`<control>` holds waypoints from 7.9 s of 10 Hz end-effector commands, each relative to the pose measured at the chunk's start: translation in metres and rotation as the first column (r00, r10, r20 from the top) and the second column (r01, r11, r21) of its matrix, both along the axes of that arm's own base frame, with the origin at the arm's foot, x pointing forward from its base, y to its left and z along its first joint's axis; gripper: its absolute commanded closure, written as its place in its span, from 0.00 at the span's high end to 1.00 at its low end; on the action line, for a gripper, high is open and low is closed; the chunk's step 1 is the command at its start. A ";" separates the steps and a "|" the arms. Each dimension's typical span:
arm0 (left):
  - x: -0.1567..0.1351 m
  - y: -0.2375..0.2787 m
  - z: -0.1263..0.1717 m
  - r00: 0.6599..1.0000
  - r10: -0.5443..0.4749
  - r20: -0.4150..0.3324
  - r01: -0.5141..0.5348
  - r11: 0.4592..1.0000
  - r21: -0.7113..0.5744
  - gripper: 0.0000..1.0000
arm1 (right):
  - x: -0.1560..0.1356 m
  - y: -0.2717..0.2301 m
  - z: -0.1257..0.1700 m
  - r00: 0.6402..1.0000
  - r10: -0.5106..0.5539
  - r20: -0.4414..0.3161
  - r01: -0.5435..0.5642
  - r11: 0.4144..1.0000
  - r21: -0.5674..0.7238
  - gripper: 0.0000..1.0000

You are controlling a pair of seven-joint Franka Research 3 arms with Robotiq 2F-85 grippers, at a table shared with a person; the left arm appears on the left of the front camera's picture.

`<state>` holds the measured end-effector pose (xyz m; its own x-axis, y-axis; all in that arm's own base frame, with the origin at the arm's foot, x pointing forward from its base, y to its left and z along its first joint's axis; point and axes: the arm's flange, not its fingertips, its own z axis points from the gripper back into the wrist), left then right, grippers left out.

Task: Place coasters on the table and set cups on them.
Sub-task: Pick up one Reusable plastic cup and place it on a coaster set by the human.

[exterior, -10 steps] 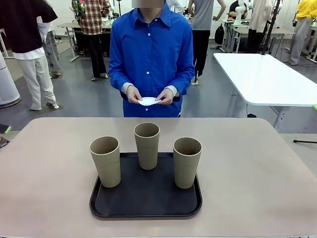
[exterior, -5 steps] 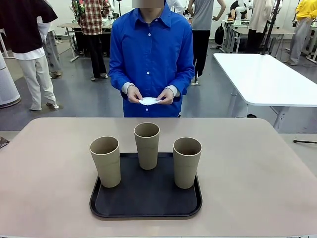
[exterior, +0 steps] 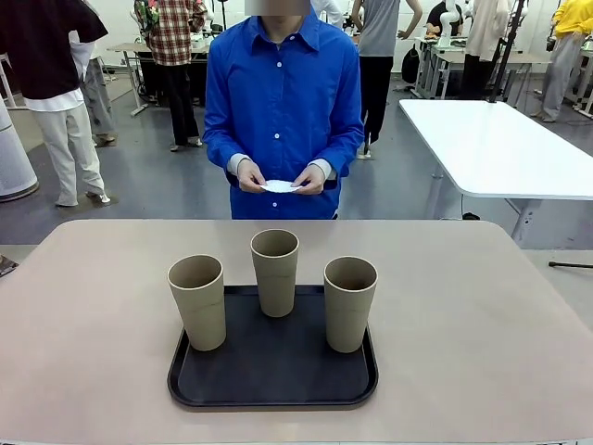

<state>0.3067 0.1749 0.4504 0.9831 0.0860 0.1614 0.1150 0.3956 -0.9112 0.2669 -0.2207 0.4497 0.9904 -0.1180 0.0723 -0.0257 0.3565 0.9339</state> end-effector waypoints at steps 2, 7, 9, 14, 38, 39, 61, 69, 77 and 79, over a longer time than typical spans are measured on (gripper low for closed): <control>-0.002 0.005 -0.001 1.000 0.022 -0.011 -0.022 1.000 0.016 1.00 | 0.002 -0.009 -0.007 1.000 0.006 -0.006 -0.006 1.000 0.013 1.00; -0.001 0.004 -0.002 1.000 0.012 -0.006 -0.012 1.000 -0.002 1.00 | 0.002 -0.004 -0.008 1.000 -0.002 -0.018 0.002 1.000 0.008 1.00; -0.001 0.004 -0.002 1.000 0.012 -0.006 -0.012 1.000 -0.002 1.00 | 0.002 -0.004 -0.008 1.000 -0.002 -0.018 0.002 1.000 0.008 1.00; -0.001 0.004 -0.002 1.000 0.012 -0.006 -0.012 1.000 -0.002 1.00 | 0.002 -0.004 -0.008 1.000 -0.002 -0.018 0.002 1.000 0.008 1.00; -0.001 0.004 -0.002 1.000 0.012 -0.006 -0.012 1.000 -0.002 1.00 | 0.053 0.051 0.030 0.857 0.491 0.157 -0.426 0.847 -0.319 1.00; -0.001 0.004 -0.002 1.000 0.012 -0.006 -0.012 1.000 -0.002 1.00 | 0.069 0.078 0.038 0.810 0.549 0.203 -0.435 0.797 -0.419 1.00; -0.001 0.004 -0.002 1.000 0.012 -0.006 -0.012 1.000 -0.002 1.00 | 0.100 0.222 -0.046 -0.124 0.549 0.827 -0.423 0.724 -0.544 1.00; -0.001 0.004 -0.002 1.000 0.012 -0.006 -0.012 1.000 -0.002 1.00 | 0.111 0.249 -0.093 0.070 0.503 0.861 -0.259 0.843 -0.472 1.00; -0.001 0.004 -0.002 1.000 0.012 -0.006 -0.012 1.000 -0.002 1.00 | 0.122 0.246 -0.094 0.040 0.464 0.885 -0.293 0.852 -0.433 1.00; -0.001 0.004 -0.002 1.000 0.012 -0.006 -0.012 1.000 -0.002 1.00 | 0.132 0.252 -0.122 0.068 0.427 0.902 -0.361 0.853 -0.377 1.00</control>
